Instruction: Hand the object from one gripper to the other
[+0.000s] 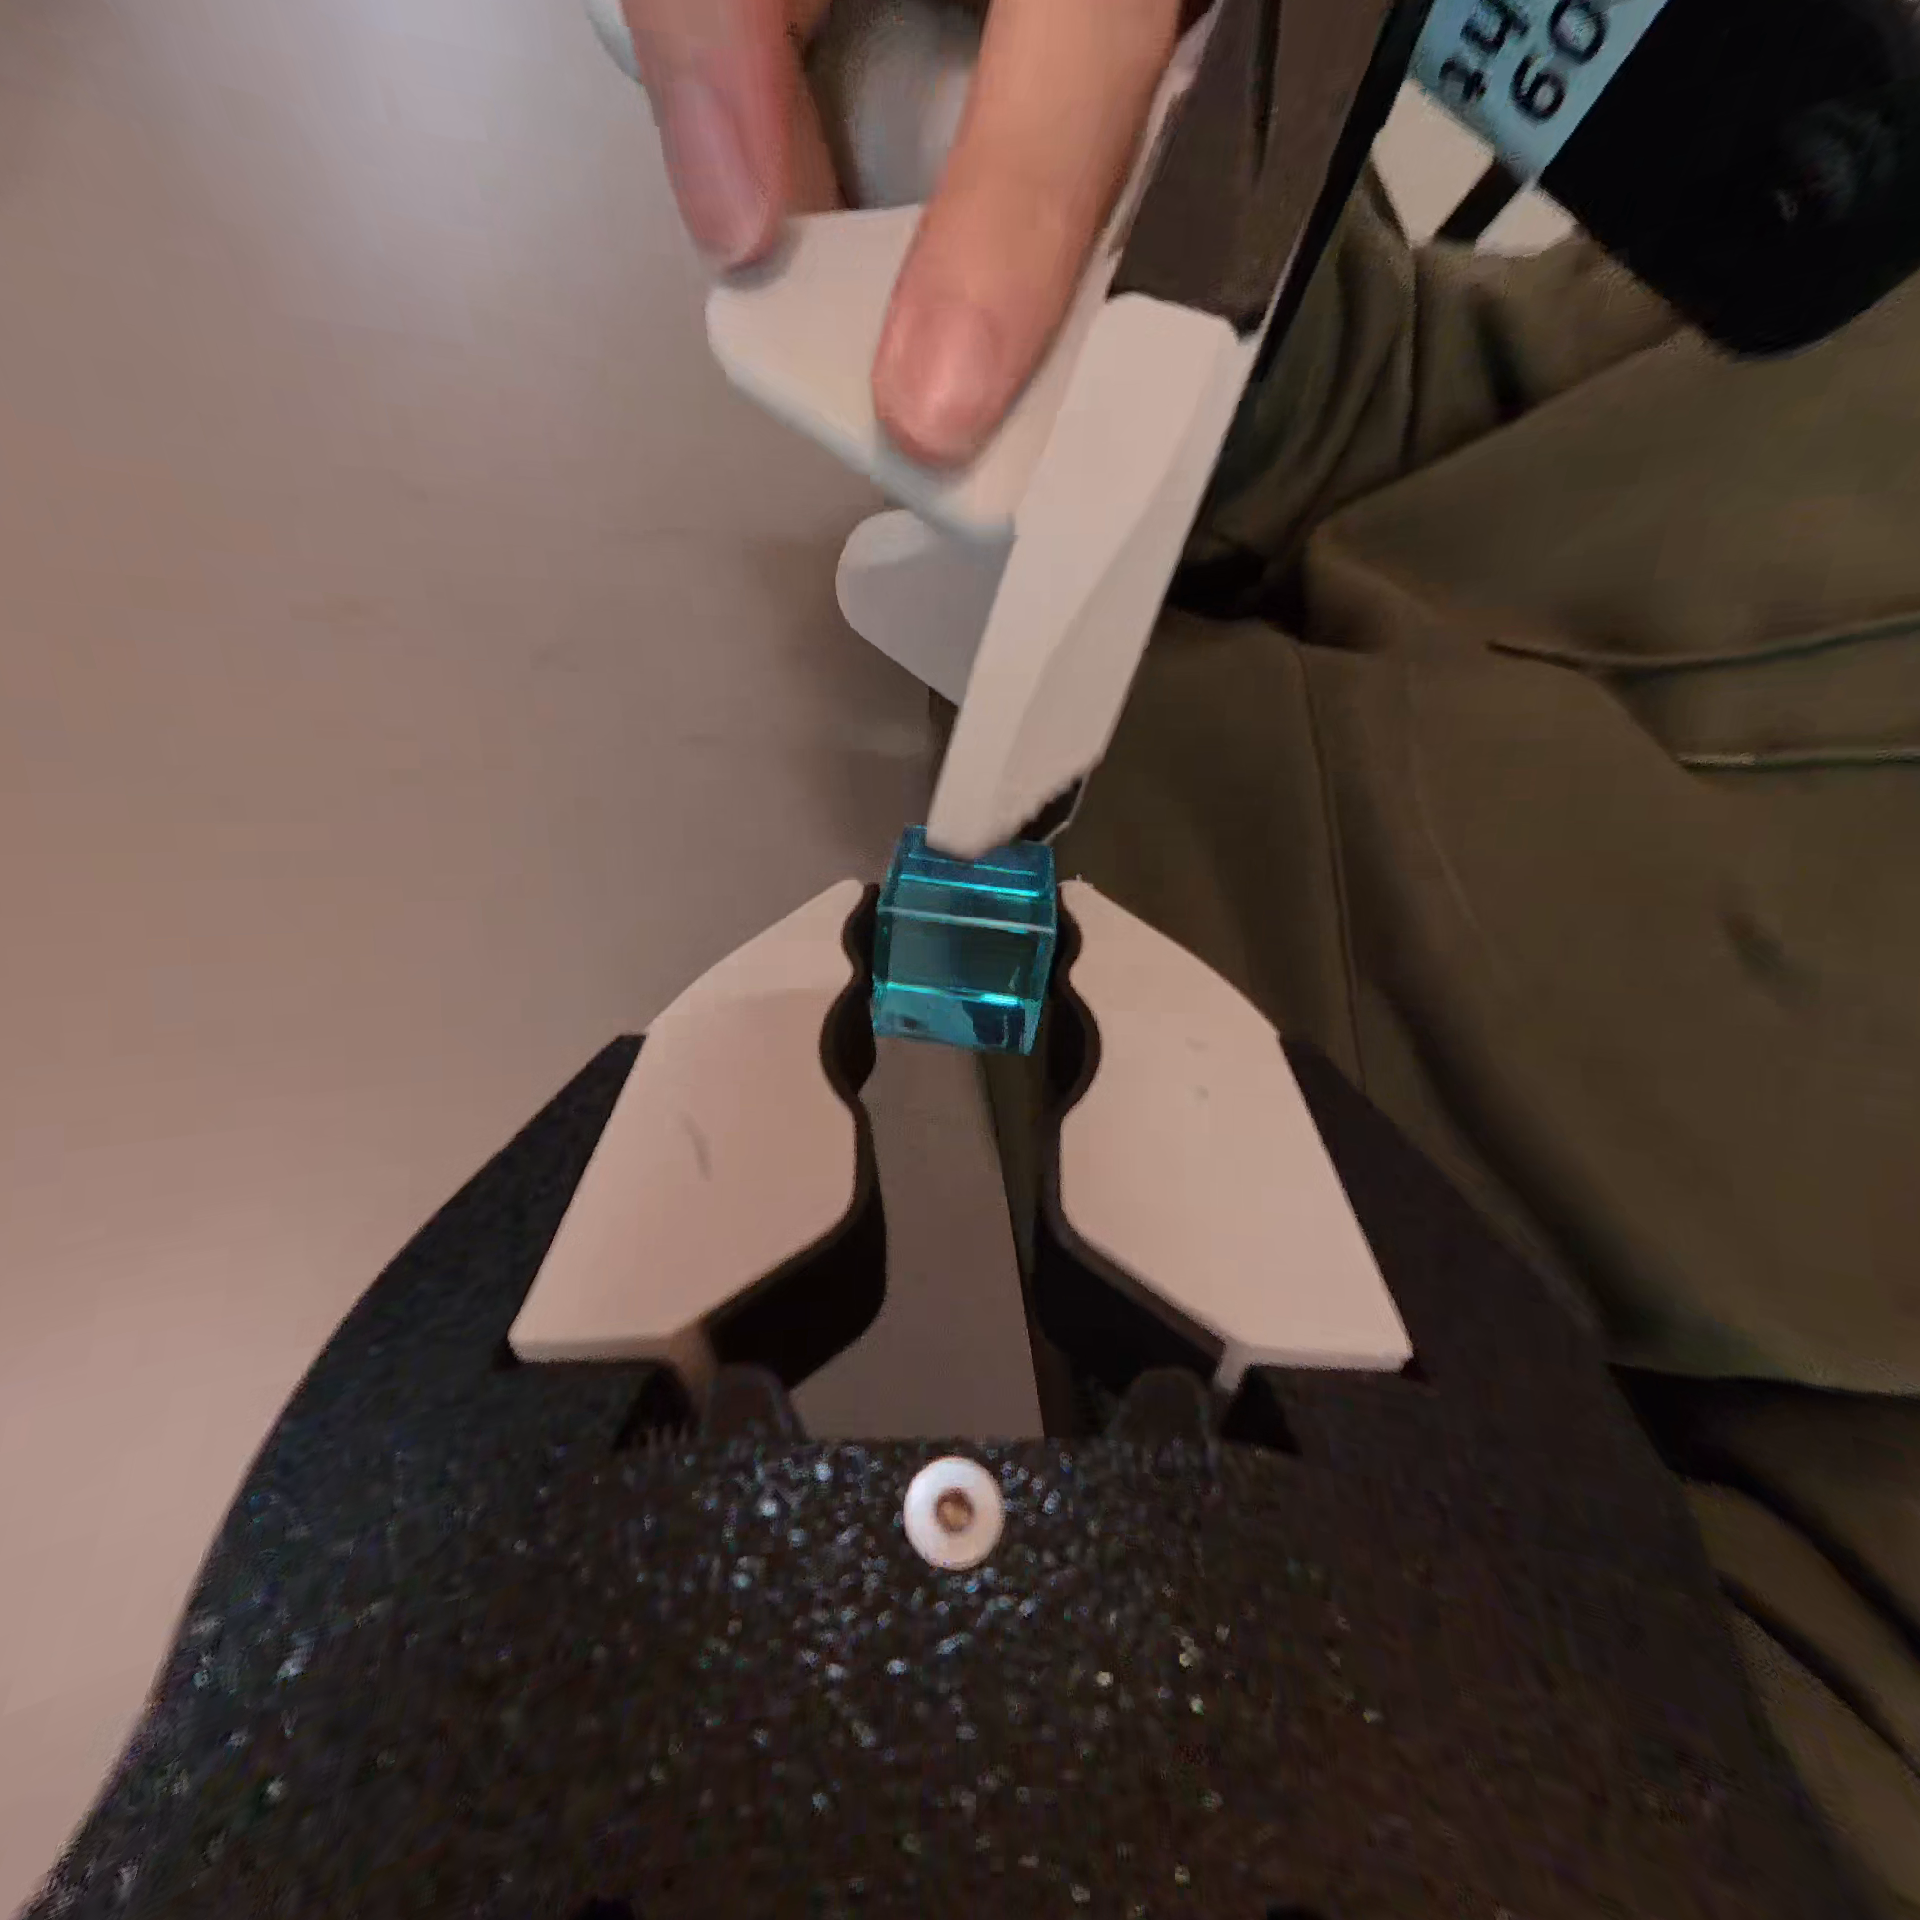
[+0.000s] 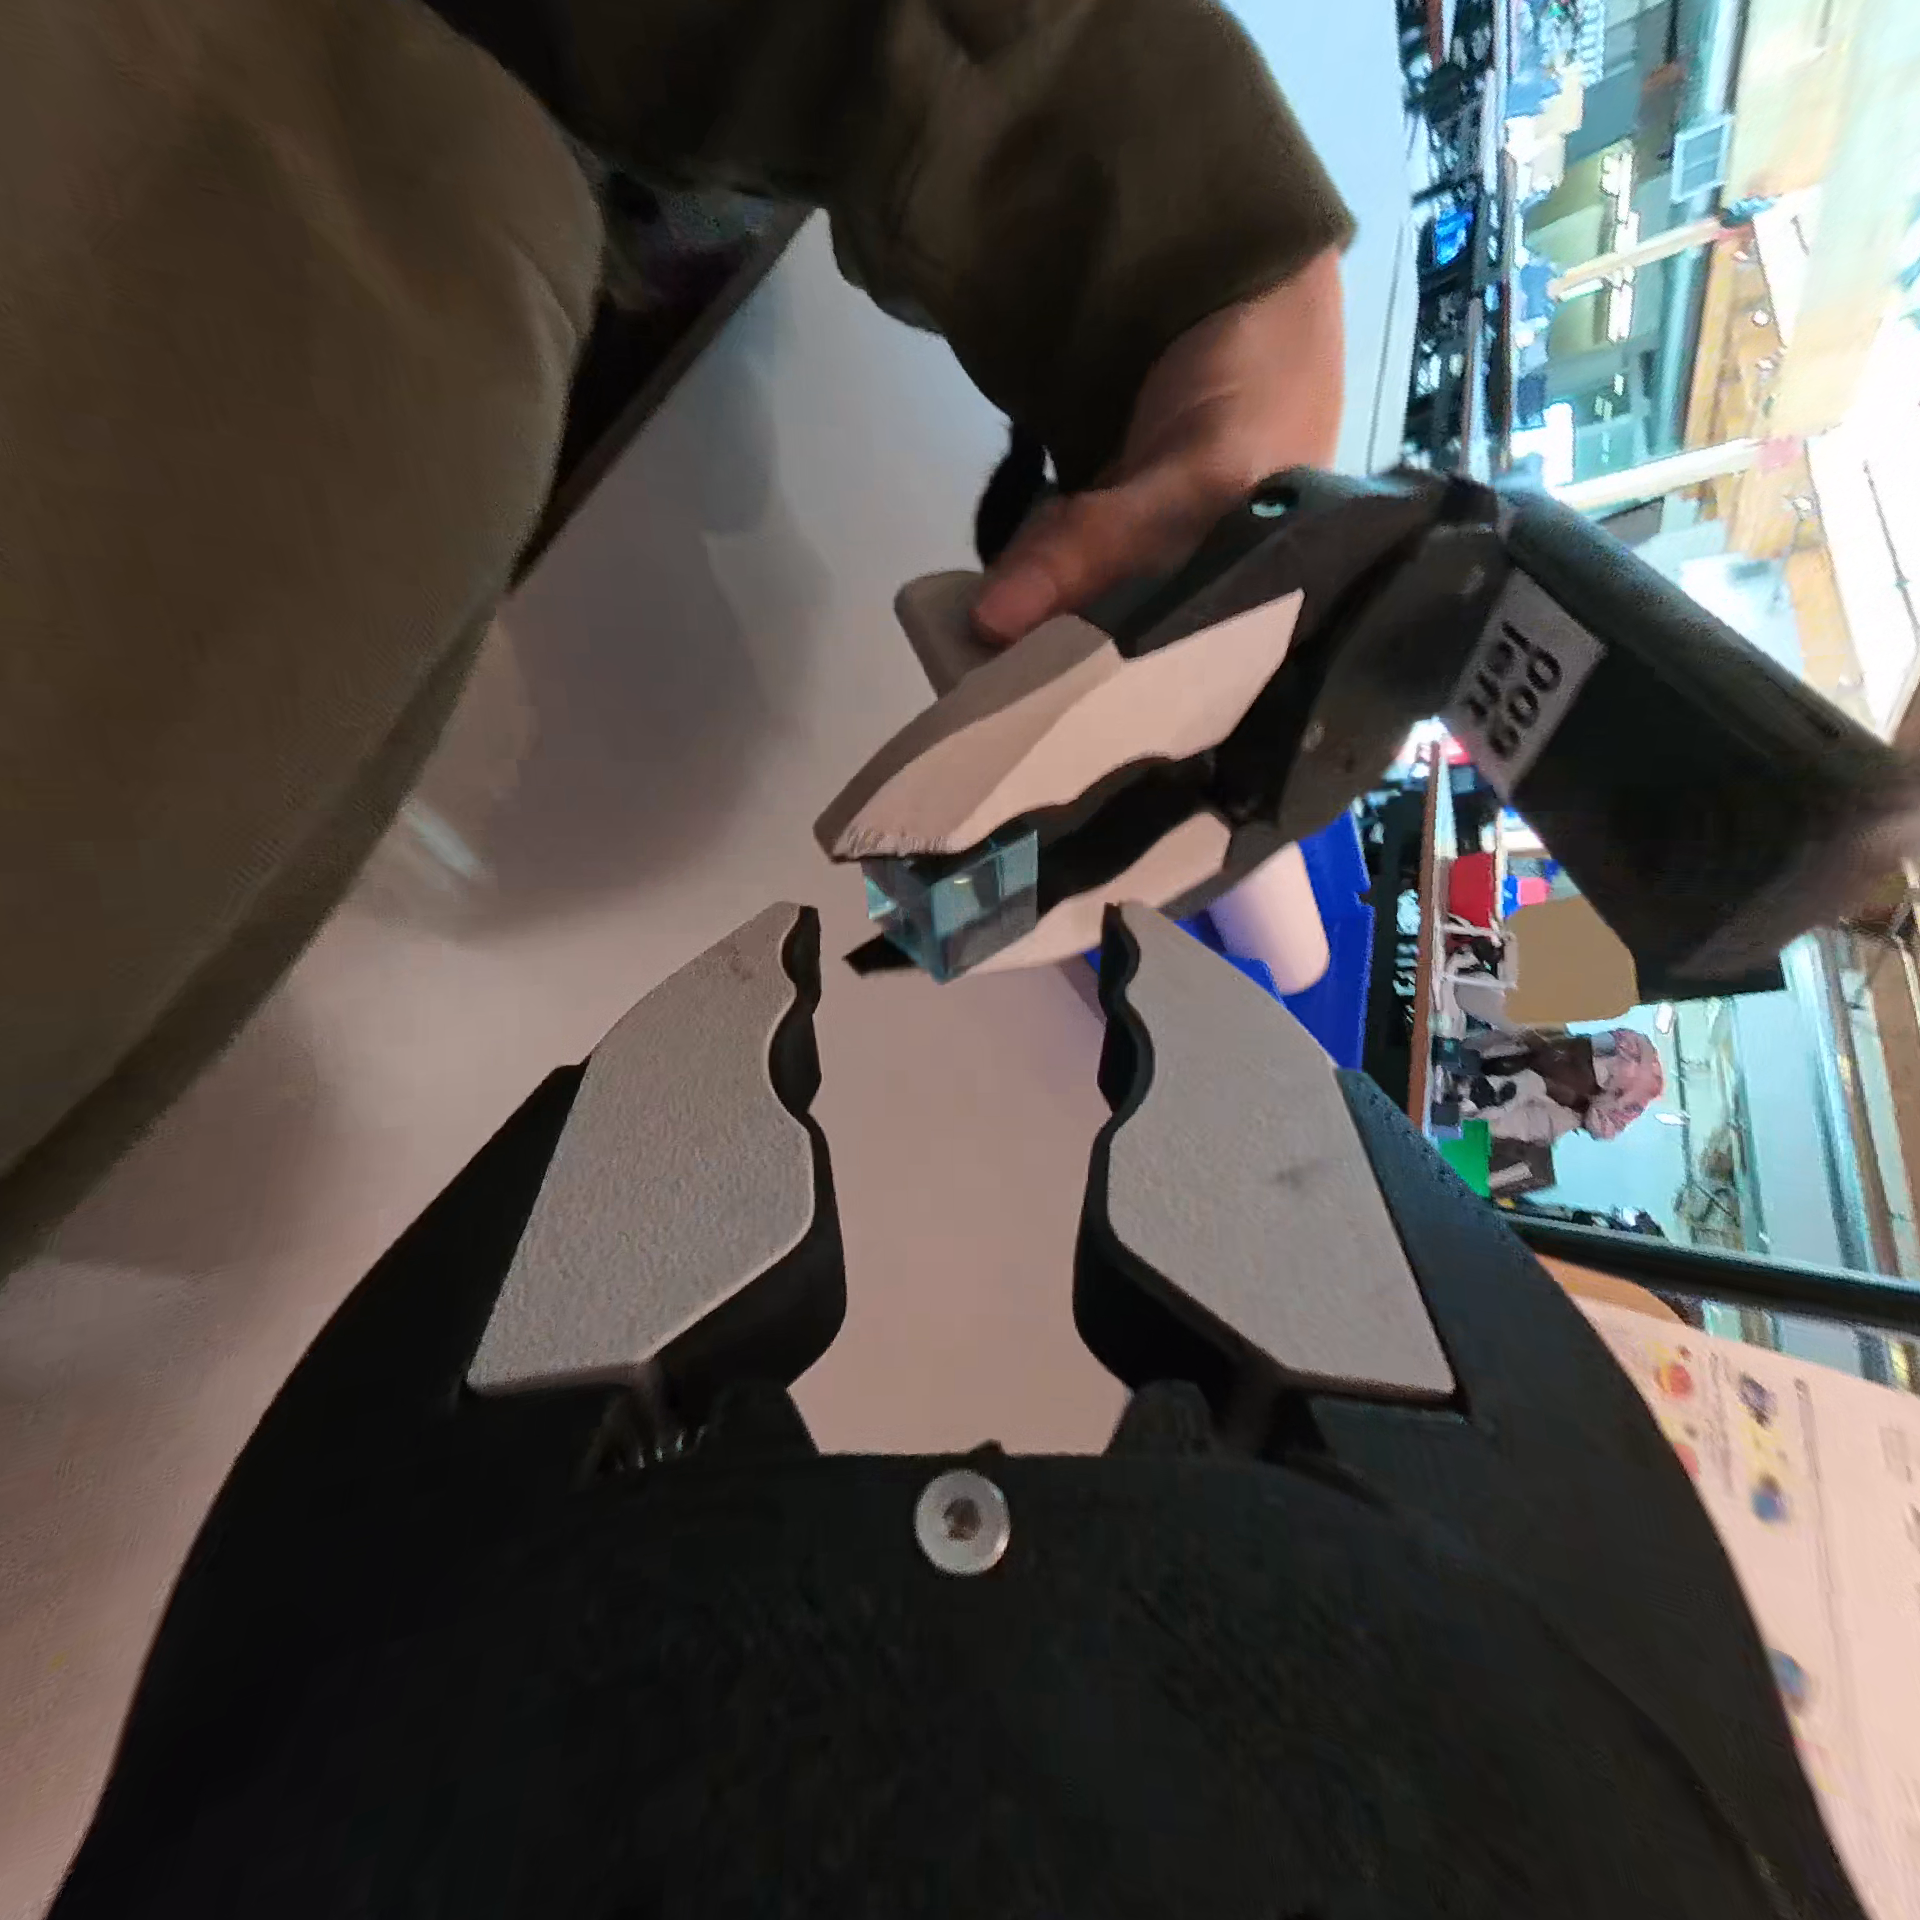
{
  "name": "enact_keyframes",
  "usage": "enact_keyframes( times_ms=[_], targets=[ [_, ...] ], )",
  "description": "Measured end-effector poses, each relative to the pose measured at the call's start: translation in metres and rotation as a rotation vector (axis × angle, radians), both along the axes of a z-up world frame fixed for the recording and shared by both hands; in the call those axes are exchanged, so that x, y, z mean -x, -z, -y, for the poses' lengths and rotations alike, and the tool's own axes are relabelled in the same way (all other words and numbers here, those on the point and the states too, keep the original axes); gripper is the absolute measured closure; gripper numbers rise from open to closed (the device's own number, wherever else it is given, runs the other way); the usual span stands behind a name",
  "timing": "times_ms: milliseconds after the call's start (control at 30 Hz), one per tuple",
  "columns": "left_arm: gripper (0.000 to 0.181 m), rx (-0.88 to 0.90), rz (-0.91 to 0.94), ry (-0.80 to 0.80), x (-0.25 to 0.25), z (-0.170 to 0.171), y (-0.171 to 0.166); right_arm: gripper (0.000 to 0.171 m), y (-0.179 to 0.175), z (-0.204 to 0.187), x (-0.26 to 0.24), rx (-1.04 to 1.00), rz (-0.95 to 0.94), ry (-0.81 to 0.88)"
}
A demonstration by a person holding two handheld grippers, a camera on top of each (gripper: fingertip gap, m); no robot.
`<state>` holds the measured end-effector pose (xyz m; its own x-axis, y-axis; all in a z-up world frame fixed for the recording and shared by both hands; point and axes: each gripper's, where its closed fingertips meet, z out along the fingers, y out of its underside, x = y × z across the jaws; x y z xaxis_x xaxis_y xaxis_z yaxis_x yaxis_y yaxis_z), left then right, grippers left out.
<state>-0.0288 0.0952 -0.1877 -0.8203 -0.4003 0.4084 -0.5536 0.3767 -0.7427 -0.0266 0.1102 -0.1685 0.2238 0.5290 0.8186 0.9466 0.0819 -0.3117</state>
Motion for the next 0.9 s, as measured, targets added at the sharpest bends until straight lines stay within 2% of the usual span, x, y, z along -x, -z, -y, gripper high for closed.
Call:
enact_keyframes(
  times_ms=[33, 167, 233, 333, 400, 467, 567, 667, 800, 900],
  targets=[
    [0.151, -0.028, -0.006, 0.028, 0.004, 0.003, 0.004, 0.119, 0.002, 0.000, 0.005, 0.012, -0.015, -0.019],
    [0.151, -0.059, -0.005, 0.121, 0.014, 0.013, 0.010, 0.127, 0.016, 0.000, 0.013, 0.070, -0.024, -0.051],
    [0.151, -0.052, -0.014, 0.123, 0.013, 0.015, 0.010, 0.137, 0.020, 0.001, 0.017, 0.085, -0.030, -0.076],
    [0.151, -0.046, -0.018, 0.126, 0.014, 0.014, 0.012, 0.139, 0.022, -0.002, 0.018, 0.094, -0.024, -0.074],
    [0.151, -0.049, 0.011, 0.078, 0.005, 0.009, 0.011, 0.139, 0.021, -0.009, 0.007, 0.077, 0.009, -0.008],
    [0.146, -0.040, 0.099, -0.025, -0.012, -0.001, 0.002, 0.139, 0.009, -0.020, -0.011, 0.001, -0.006, 0.107],
    [0.131, 0.003, 0.321, -0.259, -0.044, -0.020, -0.030, 0.140, -0.026, -0.033, -0.045, -0.167, -0.203, 0.311],
    [0.131, 0.065, 0.473, -0.466, -0.063, -0.031, -0.064, 0.140, -0.055, -0.031, -0.075, -0.329, -0.298, 0.449],
    [0.131, 0.047, 0.486, -0.761, -0.082, -0.042, -0.084, 0.140, -0.069, -0.023, -0.110, -0.467, 0.014, 0.693],
    [0.131, -0.033, 0.561, -0.843, -0.088, -0.034, -0.086, 0.140, -0.072, -0.024, -0.108, -0.502, 0.239, 0.764]
  ],
)
